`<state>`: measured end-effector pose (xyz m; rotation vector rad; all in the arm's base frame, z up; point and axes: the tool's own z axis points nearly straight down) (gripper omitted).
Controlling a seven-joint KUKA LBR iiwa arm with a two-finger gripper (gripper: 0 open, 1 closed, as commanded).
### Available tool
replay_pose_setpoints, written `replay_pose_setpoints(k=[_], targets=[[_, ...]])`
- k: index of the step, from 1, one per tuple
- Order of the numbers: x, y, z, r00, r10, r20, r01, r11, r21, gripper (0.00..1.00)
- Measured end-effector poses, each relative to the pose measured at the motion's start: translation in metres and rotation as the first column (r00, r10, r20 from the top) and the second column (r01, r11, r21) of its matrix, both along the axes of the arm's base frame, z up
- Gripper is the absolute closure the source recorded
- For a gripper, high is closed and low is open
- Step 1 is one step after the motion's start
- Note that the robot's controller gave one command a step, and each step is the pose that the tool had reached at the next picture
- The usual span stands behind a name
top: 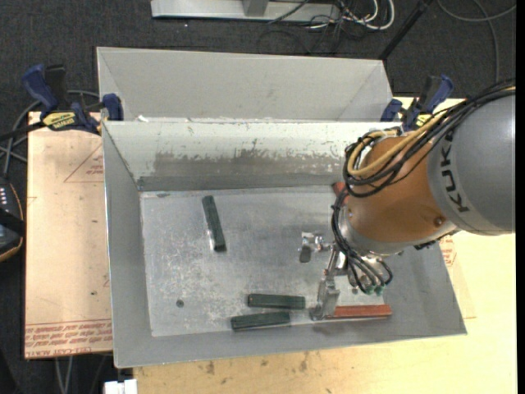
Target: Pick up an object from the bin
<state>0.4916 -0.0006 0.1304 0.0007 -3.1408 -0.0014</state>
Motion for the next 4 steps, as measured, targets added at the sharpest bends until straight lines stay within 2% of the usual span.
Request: replay_pose_setpoints(k=[1, 2, 3, 4], targets=[[0.007, 0.047, -0.063, 1.0, -0.01, -0.003, 0.01, 1.0, 0.002, 0.0], [0.011, 0.046, -0.055, 1.0, -0.014, 0.01, 0.014, 1.0, 0.003, 1.0], [0.035, 0.076, 0.058, 0.979, 0.202, 0.011, -0.202, 0.979, 0.0, 1.0], [0.033, 0.111, 0.024, 0.999, 0.034, -0.001, -0.034, 0.999, 0.001, 1.0]])
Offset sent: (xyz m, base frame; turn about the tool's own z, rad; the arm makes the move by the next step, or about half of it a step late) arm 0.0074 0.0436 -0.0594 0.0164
